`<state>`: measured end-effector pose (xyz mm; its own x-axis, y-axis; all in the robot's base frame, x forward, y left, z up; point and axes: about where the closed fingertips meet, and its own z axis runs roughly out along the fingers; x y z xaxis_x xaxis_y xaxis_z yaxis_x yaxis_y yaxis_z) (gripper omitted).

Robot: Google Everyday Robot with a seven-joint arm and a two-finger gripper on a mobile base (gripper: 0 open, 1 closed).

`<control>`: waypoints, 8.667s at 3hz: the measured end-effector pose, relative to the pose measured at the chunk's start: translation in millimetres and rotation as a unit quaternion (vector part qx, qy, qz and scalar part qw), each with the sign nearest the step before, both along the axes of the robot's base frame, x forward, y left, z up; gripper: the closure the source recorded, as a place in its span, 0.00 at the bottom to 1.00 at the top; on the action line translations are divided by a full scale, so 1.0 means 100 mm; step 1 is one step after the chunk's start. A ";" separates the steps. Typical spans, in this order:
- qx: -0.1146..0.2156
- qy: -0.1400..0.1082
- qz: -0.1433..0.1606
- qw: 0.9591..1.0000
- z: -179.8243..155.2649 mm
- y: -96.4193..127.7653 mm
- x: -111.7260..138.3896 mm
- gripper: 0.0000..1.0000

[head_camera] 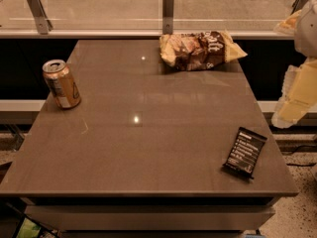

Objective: Move brown chip bag near orange can

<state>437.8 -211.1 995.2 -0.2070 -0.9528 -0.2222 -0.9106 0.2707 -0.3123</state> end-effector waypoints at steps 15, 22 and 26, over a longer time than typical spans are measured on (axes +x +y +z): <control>-0.029 -0.097 0.003 0.995 -0.95 0.06 2.55 0.00; -0.004 -0.060 0.081 0.995 -1.39 0.58 3.30 0.00; -0.002 -0.043 0.093 0.995 -1.59 0.68 3.39 0.64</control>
Offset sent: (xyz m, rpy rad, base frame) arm 0.0039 -0.0077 0.0111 -0.0300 -0.0368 -0.0439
